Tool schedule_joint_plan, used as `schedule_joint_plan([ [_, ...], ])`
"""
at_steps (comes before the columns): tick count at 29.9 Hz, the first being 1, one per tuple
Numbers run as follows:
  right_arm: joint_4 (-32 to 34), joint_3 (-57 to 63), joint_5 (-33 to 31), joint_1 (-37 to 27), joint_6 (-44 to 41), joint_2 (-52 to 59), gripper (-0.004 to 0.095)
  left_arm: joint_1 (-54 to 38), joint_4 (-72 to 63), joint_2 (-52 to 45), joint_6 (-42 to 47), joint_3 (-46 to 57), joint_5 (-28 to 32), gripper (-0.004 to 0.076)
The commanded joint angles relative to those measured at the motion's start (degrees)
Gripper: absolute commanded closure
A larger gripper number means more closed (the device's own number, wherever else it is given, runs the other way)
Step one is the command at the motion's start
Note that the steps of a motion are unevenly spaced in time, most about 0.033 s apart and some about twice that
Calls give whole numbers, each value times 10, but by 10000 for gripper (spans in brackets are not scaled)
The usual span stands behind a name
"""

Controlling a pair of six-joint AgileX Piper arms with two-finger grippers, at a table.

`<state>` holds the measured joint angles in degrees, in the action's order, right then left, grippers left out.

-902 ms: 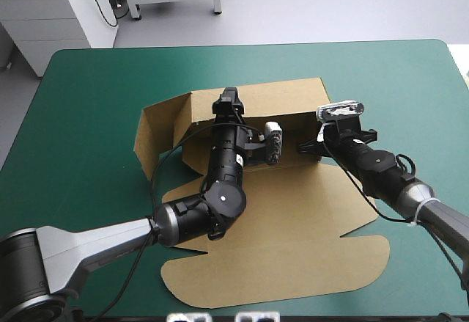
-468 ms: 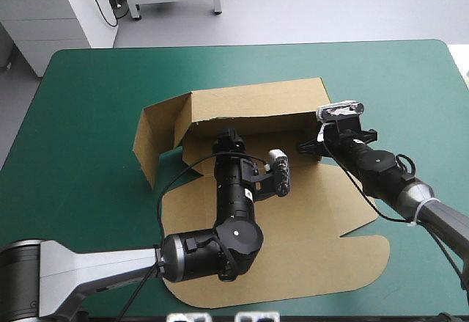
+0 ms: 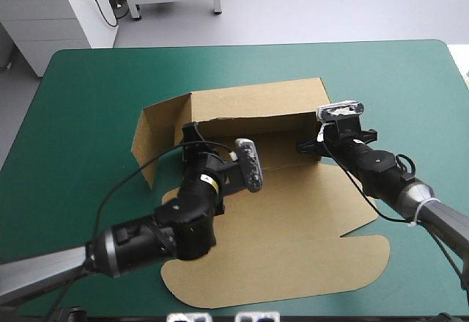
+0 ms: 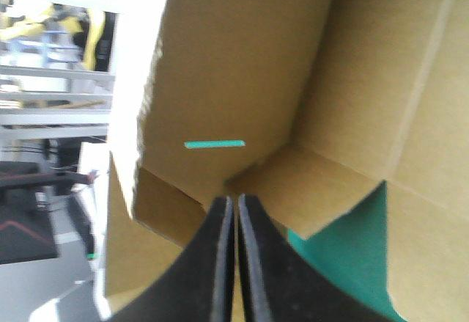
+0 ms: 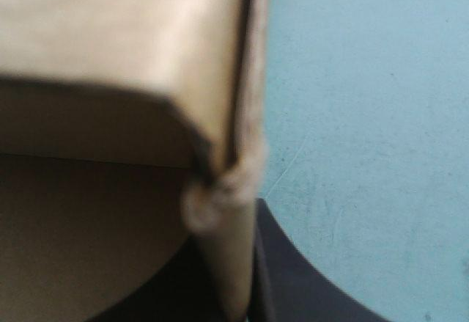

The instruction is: Fold the box

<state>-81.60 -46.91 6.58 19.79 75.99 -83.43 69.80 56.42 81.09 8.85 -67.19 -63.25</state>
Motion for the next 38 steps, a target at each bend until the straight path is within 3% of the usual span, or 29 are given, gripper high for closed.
schedule_joint_plan([
  [1, -3, -17, 0, -1, 1, 22, 926, -74, -101, -59, -82, -38, 40, 724],
  [10, -3, -17, 0, -1, 1, 22, 926, -388, -439, -142, -306, -52, 144, 724],
  [18, -3, -17, 0, -1, 1, 22, 926, -704, -786, -153, -507, -41, 142, 724],
  [24, -3, -17, 0, -1, 1, 21, 926, -906, -984, -153, -589, 13, 123, 724],
  [29, -3, -17, -3, -1, 1, 21, 926, -999, -1081, -145, -609, 63, 135, 724],
  [38, -44, -54, -29, -1, -1, 21, 920, -1003, -1118, -105, -622, 77, 142, 724],
])
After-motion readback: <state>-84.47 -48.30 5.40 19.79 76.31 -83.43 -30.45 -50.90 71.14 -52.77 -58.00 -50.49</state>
